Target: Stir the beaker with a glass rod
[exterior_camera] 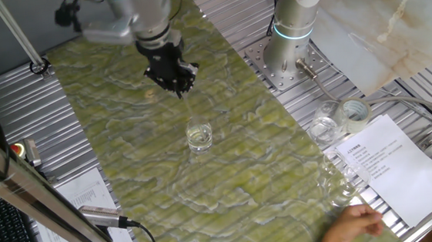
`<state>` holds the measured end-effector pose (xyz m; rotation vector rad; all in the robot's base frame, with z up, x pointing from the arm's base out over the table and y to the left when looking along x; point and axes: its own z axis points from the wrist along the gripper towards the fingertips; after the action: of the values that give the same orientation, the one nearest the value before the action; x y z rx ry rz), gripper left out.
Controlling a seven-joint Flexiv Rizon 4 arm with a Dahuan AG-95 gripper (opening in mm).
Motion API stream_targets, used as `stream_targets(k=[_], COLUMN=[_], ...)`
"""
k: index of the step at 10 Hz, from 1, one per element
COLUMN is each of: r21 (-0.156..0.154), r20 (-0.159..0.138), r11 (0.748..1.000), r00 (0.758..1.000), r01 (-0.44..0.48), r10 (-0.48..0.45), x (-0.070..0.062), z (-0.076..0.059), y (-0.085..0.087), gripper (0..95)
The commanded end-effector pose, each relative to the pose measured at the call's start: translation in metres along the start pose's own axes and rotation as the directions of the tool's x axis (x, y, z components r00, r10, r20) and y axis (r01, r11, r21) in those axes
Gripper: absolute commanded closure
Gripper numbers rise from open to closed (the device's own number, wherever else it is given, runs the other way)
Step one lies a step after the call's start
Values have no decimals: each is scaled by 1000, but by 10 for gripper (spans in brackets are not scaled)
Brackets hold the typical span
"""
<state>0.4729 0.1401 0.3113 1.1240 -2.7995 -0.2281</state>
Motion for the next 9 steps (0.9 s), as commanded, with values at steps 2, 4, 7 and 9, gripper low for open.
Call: stream_targets(k=[2,4,7,9], r21=[108,112,143,142], r20=[-76,-63,-14,-17], r11=[989,989,986,984], r00=[993,994,996,994], r01=[96,92,90,106], r10=[-88,-85,-89,-105], x=[1,1,1,1], z=[1,1,1,1], y=[0,0,0,0], gripper=[950,950,950,950])
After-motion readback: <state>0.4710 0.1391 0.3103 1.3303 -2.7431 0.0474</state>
